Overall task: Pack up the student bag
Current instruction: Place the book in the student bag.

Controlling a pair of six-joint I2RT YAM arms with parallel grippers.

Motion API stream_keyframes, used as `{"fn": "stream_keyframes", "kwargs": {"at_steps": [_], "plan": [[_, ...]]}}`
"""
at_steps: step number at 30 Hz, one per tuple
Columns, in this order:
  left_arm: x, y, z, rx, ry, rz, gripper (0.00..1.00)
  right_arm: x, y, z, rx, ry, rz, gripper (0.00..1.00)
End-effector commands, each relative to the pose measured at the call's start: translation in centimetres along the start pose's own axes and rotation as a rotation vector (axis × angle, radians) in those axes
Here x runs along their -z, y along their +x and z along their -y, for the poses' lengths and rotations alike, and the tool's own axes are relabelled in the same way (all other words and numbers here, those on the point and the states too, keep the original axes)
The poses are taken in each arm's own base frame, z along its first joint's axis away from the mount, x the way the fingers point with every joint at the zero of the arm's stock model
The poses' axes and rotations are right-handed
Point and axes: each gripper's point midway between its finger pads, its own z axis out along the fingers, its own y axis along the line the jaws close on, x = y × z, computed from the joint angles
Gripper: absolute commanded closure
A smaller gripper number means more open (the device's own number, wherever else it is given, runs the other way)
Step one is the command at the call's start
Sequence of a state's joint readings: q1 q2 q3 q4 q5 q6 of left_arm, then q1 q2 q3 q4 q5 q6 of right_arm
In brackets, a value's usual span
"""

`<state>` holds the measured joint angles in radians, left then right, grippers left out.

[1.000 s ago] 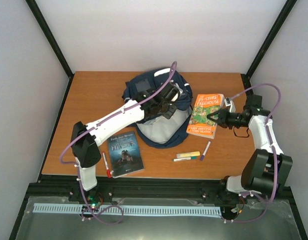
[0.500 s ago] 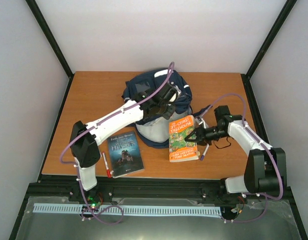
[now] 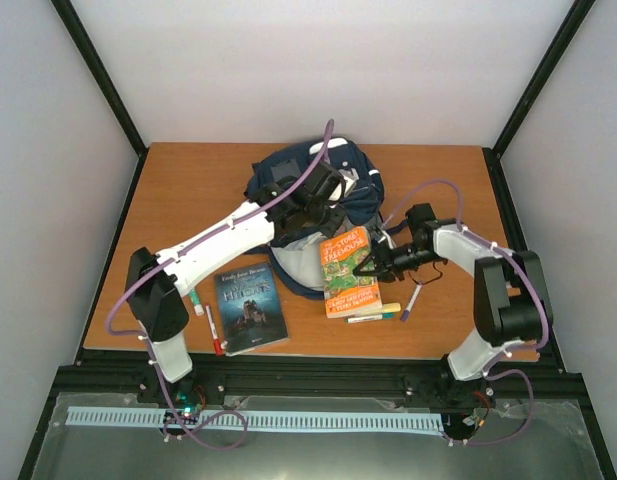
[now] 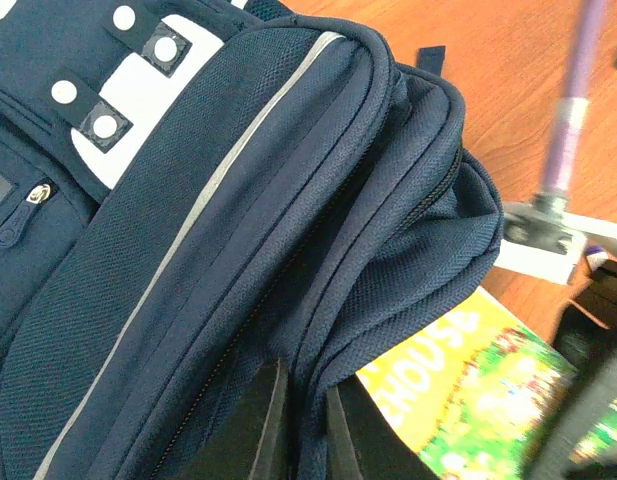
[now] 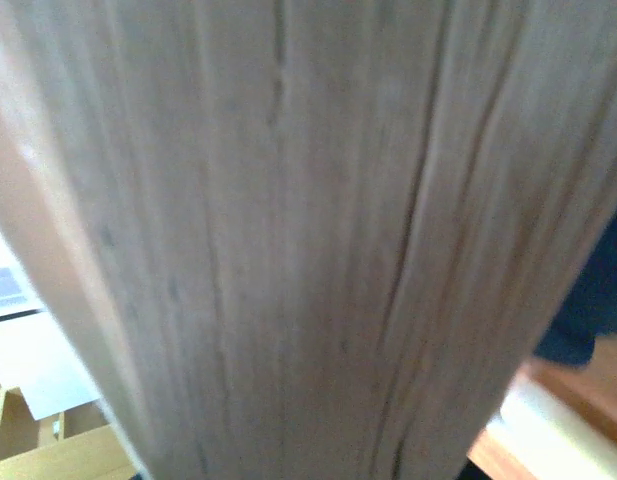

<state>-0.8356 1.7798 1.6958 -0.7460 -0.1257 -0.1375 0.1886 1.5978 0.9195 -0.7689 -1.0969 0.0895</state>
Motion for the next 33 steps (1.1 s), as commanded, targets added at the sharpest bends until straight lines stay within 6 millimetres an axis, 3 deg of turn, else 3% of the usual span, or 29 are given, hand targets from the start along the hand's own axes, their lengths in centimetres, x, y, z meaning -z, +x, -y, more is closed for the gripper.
{"fn": "stream_keyframes", "kwargs": {"at_steps": [1, 7, 20, 22, 25, 33], "plan": [[4.2, -4.4, 0.7, 0.017, 0.060, 0.184, 0.99, -0.3, -3.3, -3.1, 0.140, -0.139, -0.004, 0.97], [4.7, -4.7, 1.1, 0.015, 0.082, 0.196, 0.99, -2.4, -6.2, -1.1, 0.138, -0.164, -0.003, 0.97], [5.0, -4.4, 1.8, 0.009, 0.129, 0.190, 0.99, -4.8, -12.0, 0.8, 0.184, -0.076, 0.072, 0.97], [5.0, -4.3, 1.8, 0.008, 0.129, 0.189, 0.99, -5.1, -12.2, 1.6, 0.163, -0.063, 0.063, 0.90], [5.0, -4.1, 1.6, 0.003, 0.118, 0.189, 0.99, -5.2, -12.2, 2.2, 0.159, -0.026, 0.046, 0.72], [4.9, -3.7, 0.6, 0.011, 0.089, 0.188, 0.99, -2.2, -11.2, 0.6, 0.324, 0.168, 0.093, 0.47]]}}
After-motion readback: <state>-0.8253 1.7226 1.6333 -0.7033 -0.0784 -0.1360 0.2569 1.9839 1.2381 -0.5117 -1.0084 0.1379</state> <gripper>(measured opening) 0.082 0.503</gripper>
